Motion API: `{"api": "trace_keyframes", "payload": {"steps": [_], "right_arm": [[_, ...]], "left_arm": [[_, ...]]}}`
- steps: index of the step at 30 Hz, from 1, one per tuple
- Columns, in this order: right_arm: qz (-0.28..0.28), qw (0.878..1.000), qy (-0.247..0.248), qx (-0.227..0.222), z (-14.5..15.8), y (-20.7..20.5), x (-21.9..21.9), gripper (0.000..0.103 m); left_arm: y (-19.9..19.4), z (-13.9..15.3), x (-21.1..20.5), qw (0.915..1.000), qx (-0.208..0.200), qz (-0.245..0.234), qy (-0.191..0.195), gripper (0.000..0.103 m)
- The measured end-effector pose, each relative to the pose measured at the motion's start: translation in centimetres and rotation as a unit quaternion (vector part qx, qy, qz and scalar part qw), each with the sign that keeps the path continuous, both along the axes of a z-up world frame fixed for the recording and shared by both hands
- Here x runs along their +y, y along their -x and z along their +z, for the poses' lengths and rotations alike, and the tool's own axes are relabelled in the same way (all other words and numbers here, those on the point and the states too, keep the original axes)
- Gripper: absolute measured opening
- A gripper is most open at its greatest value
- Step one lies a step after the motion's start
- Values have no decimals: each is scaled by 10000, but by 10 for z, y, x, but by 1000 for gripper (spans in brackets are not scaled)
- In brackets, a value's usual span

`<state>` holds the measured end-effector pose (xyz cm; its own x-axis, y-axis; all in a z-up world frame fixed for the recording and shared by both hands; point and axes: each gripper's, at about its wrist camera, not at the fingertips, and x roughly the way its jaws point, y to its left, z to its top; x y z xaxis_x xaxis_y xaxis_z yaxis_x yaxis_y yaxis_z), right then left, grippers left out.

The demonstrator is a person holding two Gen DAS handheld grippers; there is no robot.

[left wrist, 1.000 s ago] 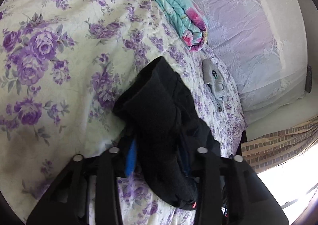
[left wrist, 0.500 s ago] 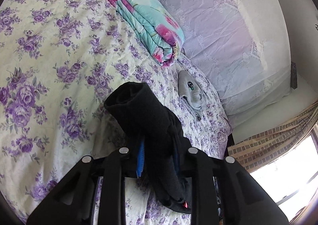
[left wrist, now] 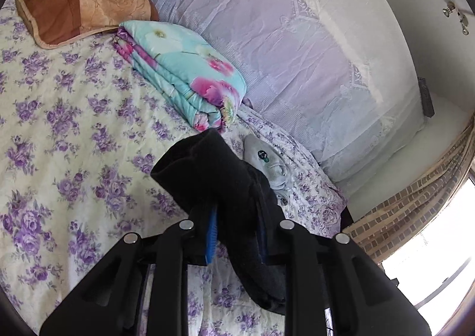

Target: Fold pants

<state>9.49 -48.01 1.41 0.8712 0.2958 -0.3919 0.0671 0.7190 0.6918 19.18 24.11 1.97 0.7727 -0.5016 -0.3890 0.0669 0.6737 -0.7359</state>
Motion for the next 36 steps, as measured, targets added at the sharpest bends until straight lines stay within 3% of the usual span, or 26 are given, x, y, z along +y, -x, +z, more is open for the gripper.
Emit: {"api": "trace_keyframes", "payload": {"steps": [3, 5, 7, 9, 11, 12, 15, 18, 21, 25, 28, 30, 31, 32, 34, 36], "right_arm": [[10, 9944, -458, 953, -76, 9, -9, 12], [20, 9864, -723, 1474, -121, 16, -12, 12], [33, 9828, -1099, 1487, -142, 29, -16, 12], [-36, 9829, -1098, 1477, -136, 40, -19, 21], [-159, 9857, -948, 1382, -122, 52, -22, 54], [-180, 9868, -830, 1381, -114, 57, -23, 56], [-371, 9872, -600, 1431, -101, 80, -24, 56], [-570, 9921, -107, 1114, -81, 95, -9, 56], [36, 9964, 644, 556, -48, 72, 41, 52], [1433, 9864, 802, 108, -29, 18, 121, 52], [2096, 9742, 757, 361, -47, -25, 171, 55], [2368, 9650, 746, 849, -76, -45, 193, 56], [2392, 9607, 756, 1184, -95, -46, 197, 56], [2410, 9573, 671, 1451, -113, -48, 194, 53], [2432, 9585, 564, 1379, -122, -40, 180, 37], [2419, 9564, 500, 1562, -116, -39, 170, 35]], "left_arm": [[5, -56, 13, 9975, 681, -34, 182, 20], [9, -103, 19, 9914, 1274, 18, 286, 20], [17, -131, 24, 9880, 1486, 75, 404, 22], [26, -134, 30, 9886, 1394, 135, 546, 29], [35, -124, 33, 9897, 1314, 308, 479, 42], [41, -117, 36, 9906, 1256, 438, 330, 46], [66, -97, 48, 9907, 1061, 848, -3, 50], [89, -75, 47, 9902, 752, 1151, -266, 50], [83, -46, 6, 9957, 348, 515, -680, 50], [54, -36, -63, 9937, 126, -334, -1066, 52], [27, -63, -88, 9902, 453, -526, -1215, 55], [7, -97, -87, 9848, 994, -389, -1373, 55], [3, -110, -83, 9844, 1109, -406, -1305, 49], [6, -118, -76, 9863, 1010, -430, -1230, 45], [15, -117, -69, 9852, 875, -509, -1381, 32], [24, -111, -62, 9867, 919, -328, -1299, 32]]}}
